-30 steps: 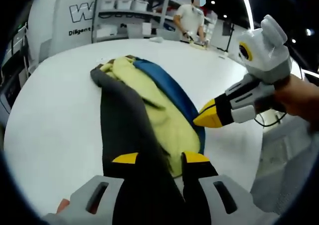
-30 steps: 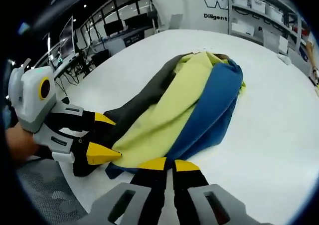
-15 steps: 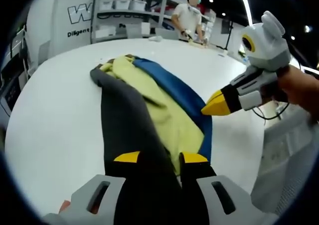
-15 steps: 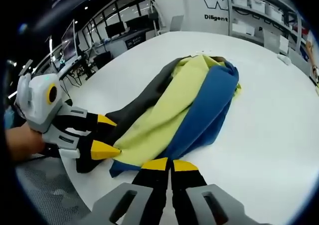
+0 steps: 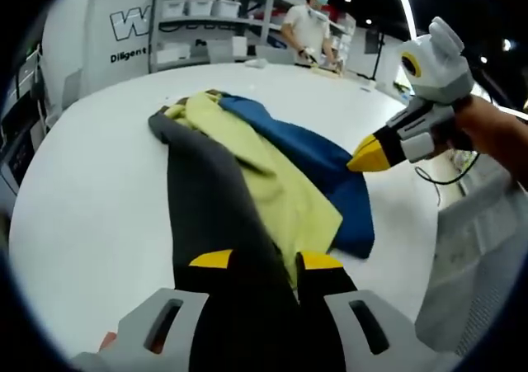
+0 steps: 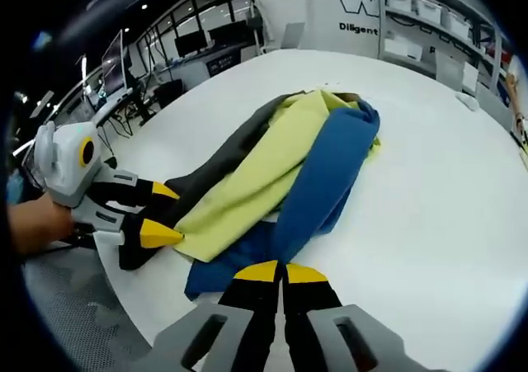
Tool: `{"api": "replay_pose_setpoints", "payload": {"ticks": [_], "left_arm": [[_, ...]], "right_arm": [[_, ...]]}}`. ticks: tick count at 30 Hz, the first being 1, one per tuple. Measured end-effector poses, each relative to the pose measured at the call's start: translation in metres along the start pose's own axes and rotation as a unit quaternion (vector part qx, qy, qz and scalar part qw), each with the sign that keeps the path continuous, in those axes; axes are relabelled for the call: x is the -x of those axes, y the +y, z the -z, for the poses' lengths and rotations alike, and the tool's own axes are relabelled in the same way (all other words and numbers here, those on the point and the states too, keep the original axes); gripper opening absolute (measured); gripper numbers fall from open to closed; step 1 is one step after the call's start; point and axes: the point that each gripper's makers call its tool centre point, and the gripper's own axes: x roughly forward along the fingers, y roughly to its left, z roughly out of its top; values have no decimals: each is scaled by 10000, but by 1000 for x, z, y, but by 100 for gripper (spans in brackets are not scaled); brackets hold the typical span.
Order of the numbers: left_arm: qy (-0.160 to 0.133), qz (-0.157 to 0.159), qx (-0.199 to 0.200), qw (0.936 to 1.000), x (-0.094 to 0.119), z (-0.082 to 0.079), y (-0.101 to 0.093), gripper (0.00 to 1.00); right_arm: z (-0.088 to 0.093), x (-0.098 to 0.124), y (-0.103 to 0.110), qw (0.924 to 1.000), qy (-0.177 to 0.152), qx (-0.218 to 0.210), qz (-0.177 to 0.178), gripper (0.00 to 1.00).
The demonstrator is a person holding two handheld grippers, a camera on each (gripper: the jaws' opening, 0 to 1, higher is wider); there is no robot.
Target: Fold the garment on the visible template until the final outline fits inside the template.
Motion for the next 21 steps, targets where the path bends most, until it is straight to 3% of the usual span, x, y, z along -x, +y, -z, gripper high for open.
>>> {"api": "replay_pose_setpoints", "payload": {"ticks": [5, 21], "left_arm": [[-7, 7, 4, 10000, 0, 0, 0, 24], [-34, 11, -28, 10000, -1, 0, 1, 24]], "right_arm": [[-1, 6, -12, 9999, 40, 135, 49, 0], [-8, 25, -81, 9988, 117, 341, 346, 0]]}}
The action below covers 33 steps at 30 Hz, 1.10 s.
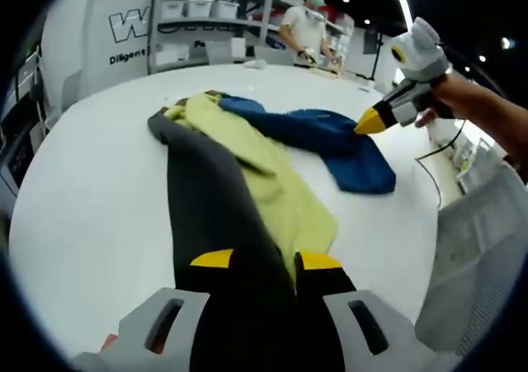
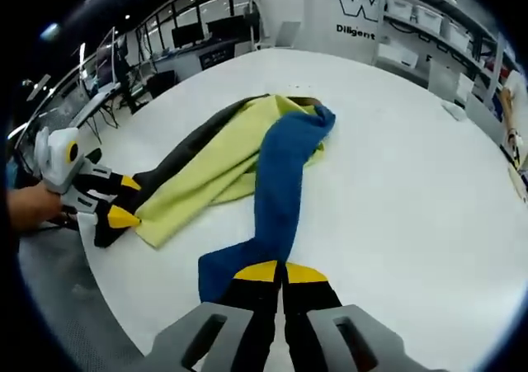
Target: Fold the garment on the visible template until the final outline fits inside the template.
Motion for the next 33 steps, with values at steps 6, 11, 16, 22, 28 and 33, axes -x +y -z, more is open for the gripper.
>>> {"api": "replay_pose_setpoints", "payload": {"ticks": [6, 11, 16, 22, 28, 33], "left_arm": [[-10, 1, -11, 10000, 0, 0, 0, 24], [-14, 2, -15, 10000, -1, 0, 0, 23], [-19, 0, -26, 10000, 0, 0, 0, 23], [-21, -16, -41, 10000, -1, 0, 0, 23], [-8, -7, -61, 10000, 0, 1, -1, 23], [70, 28, -89, 9999, 2, 3, -2, 23]], "right_arm": [[4, 4, -27, 9999, 88, -37, 111, 0], [11, 4, -46, 9995, 180, -105, 239, 0], [18, 3, -60, 9989, 258, -169, 364, 0], [24, 5, -74, 9980, 346, -86, 527, 0], [24, 8, -97, 9968, 391, -104, 693, 0], [21, 12, -115, 9952, 460, -56, 856, 0]]}}
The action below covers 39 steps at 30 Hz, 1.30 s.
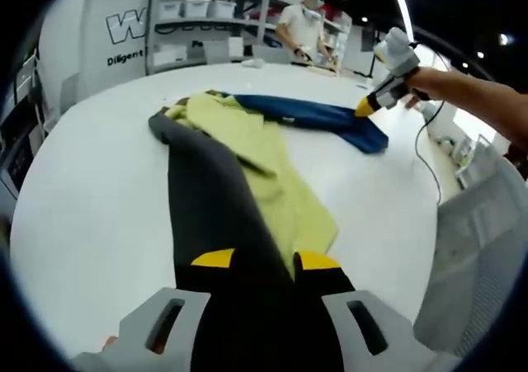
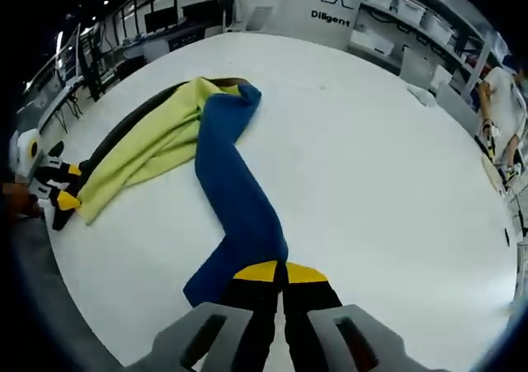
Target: Fold the garment on the visible template until the final outline fits inside the template.
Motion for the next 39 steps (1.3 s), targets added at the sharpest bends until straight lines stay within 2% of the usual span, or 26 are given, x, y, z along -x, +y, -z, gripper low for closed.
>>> {"api": "replay_pose_setpoints", "payload": {"ticks": [5, 14, 25, 31, 39], "left_arm": [[120, 38, -51, 9999, 2, 2, -2, 23], [307, 137, -182, 9993, 9, 9, -4, 22], [221, 89, -207, 9995, 9, 9, -5, 23], [18, 96, -71, 9999, 9, 8, -3, 21], [-8, 118, -5, 9999, 9, 7, -4, 23]], "right_arm": [[-6, 0, -17, 9999, 24, 47, 122, 0], [-7, -8, -35, 9996, 133, 158, 199, 0], [-19, -11, -63, 9992, 118, 187, 341, 0], [-26, -16, -82, 9989, 125, 172, 415, 0], [-28, -24, -105, 9981, 216, 215, 538, 0]]}}
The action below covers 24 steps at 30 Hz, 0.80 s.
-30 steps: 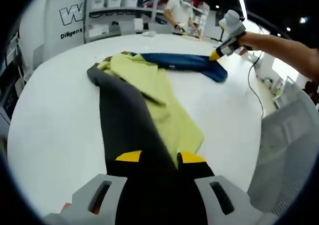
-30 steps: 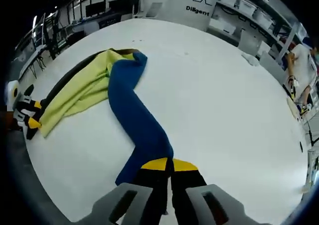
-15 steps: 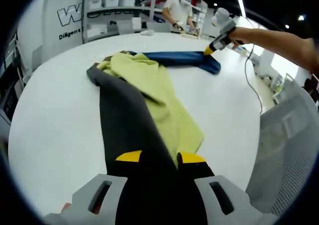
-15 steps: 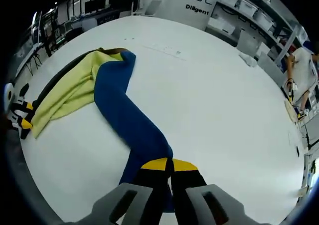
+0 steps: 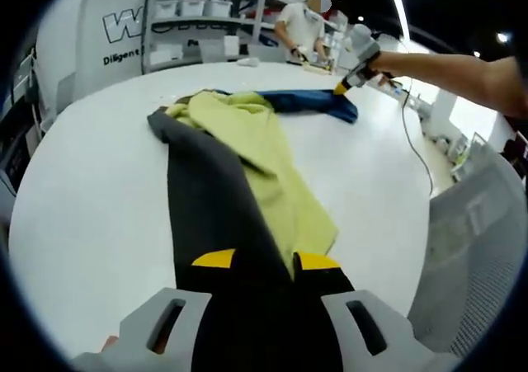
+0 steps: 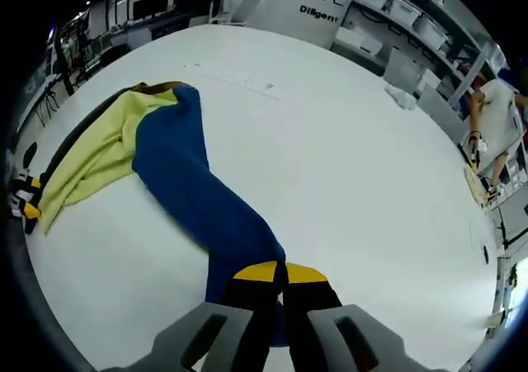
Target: Fold the garment on the visible template until the final outline fits inside the template.
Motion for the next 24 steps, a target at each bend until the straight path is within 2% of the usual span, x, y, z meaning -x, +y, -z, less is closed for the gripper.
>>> {"api": "replay_pose_setpoints", "payload": {"ticks": [11, 24], "left_arm": [[-106, 114, 224, 9996, 0, -1, 1, 23], [-171, 317, 359, 9987, 0, -3, -3, 23]], "right_arm": [[-2, -17, -38, 9993, 226, 177, 243, 0], [-6, -34, -58, 9951, 544, 637, 524, 0]]}}
